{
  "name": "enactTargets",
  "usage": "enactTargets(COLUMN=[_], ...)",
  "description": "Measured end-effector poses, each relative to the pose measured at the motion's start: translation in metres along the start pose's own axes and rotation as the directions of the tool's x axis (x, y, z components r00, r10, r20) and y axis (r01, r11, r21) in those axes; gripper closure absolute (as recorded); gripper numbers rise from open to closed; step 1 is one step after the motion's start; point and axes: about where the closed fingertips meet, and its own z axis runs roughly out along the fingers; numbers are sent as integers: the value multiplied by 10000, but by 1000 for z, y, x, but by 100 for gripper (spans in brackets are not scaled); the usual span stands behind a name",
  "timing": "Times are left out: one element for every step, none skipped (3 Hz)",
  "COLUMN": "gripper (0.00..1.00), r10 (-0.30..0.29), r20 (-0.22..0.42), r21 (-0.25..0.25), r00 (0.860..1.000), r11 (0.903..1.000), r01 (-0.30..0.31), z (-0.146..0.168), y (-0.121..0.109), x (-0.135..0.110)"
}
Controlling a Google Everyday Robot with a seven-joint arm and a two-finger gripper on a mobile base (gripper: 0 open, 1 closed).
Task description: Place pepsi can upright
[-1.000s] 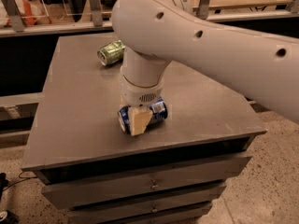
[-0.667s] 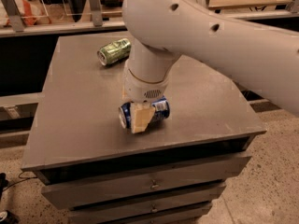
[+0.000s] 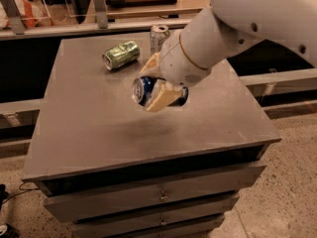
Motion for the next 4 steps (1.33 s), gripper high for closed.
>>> enactTargets(gripper=[100, 100, 100, 100], r10=[587, 1412, 2409, 3285], r20=[1640, 3327, 4722, 5656], r21=[1604, 2639, 2992, 2843], r00=[9847, 9324, 8479, 7565], r11=[9834, 9353, 8610, 7834], r01=[-853, -2358, -4113, -5527], z=[-16, -30, -35, -37], y=[-24, -42, -50, -49], x=[18, 28, 42, 58])
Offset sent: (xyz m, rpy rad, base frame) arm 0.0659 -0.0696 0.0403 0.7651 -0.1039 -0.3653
